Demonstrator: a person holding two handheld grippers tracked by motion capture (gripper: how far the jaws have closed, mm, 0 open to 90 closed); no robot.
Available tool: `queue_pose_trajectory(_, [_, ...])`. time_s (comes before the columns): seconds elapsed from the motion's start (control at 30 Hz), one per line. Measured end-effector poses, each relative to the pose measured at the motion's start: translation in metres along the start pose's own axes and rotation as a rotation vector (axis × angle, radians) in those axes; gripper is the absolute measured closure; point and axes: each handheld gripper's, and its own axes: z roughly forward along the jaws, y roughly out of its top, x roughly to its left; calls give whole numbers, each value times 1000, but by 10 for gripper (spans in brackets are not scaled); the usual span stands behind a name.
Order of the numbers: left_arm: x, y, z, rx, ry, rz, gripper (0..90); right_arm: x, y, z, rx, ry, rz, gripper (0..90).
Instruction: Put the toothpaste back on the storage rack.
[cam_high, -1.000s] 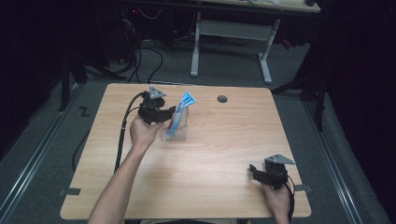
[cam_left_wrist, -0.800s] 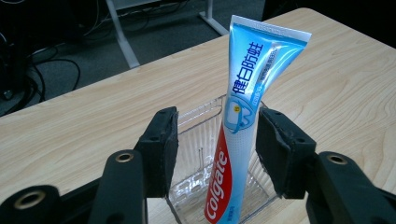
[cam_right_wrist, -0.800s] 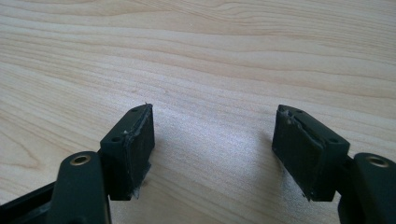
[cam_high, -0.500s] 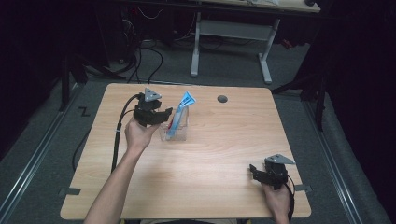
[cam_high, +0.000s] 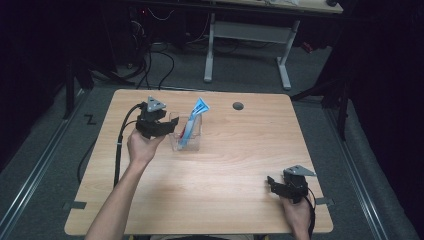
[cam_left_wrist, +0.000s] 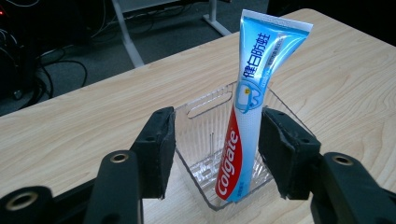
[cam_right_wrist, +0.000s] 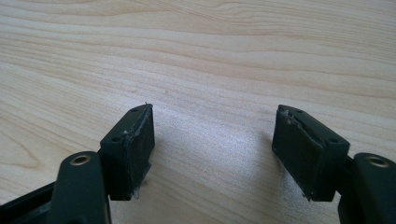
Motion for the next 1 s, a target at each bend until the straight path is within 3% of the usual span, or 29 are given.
queue_pose_trajectory(0.27, [-1,-4,-6,7,3,11,429,0,0,0,0,0,0,297])
queue_pose_trajectory(0.7, [8,-16,-15,-18,16,-37,430,0,0,0,0,0,0,297])
queue_pose_trajectory(1.0, [10,-23,-23,-21,20,-43,428,0,0,0,0,0,0,297])
